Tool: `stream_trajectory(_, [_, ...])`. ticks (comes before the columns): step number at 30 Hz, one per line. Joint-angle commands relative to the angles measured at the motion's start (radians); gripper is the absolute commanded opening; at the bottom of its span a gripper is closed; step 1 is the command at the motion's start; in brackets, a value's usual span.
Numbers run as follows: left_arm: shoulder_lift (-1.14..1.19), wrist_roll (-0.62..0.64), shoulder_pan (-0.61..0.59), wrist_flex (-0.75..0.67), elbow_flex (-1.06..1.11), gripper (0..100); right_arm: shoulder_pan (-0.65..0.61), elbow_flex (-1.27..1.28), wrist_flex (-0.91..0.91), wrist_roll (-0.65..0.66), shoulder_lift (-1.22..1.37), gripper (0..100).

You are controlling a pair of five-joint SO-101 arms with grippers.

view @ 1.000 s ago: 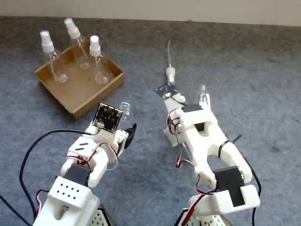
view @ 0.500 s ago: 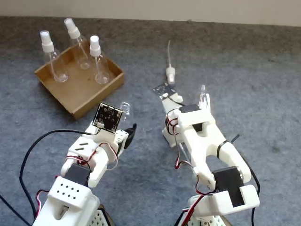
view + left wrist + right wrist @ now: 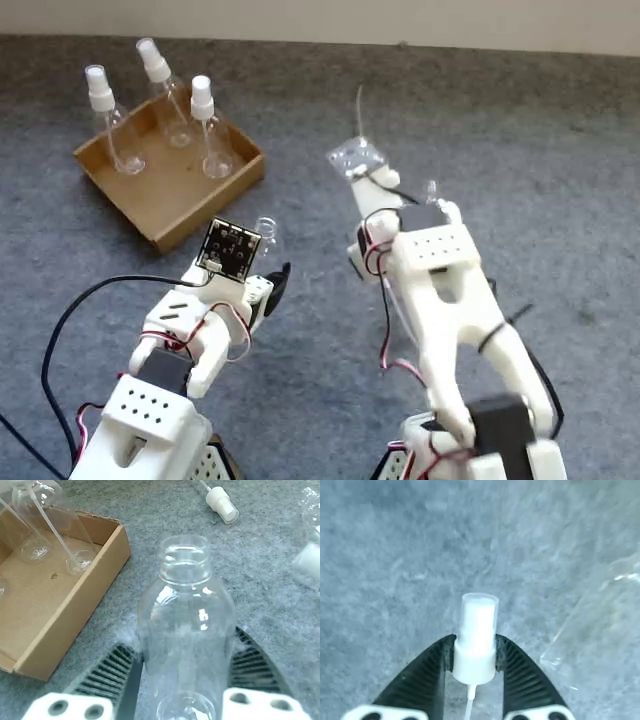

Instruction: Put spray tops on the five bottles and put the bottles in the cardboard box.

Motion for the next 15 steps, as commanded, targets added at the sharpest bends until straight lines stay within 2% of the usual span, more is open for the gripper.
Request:
stream_trajectory(1, [-0.019, -0.006, 0.016, -0.028, -0.010, 11, 0.008, -0.056, 0.010, -0.003, -0.189, 0.5])
stream_trajectory(7, [-0.019, -0.006, 0.061, -0.028, -0.010, 11, 0.008, -0.056, 0.002, -0.212, -0.410, 0.5])
stream_trajectory(15, [-0.019, -0.009, 0.216, -0.023, 0.001, 11, 0.012, -0.054, -0.113, -0.342, -0.490, 0.5])
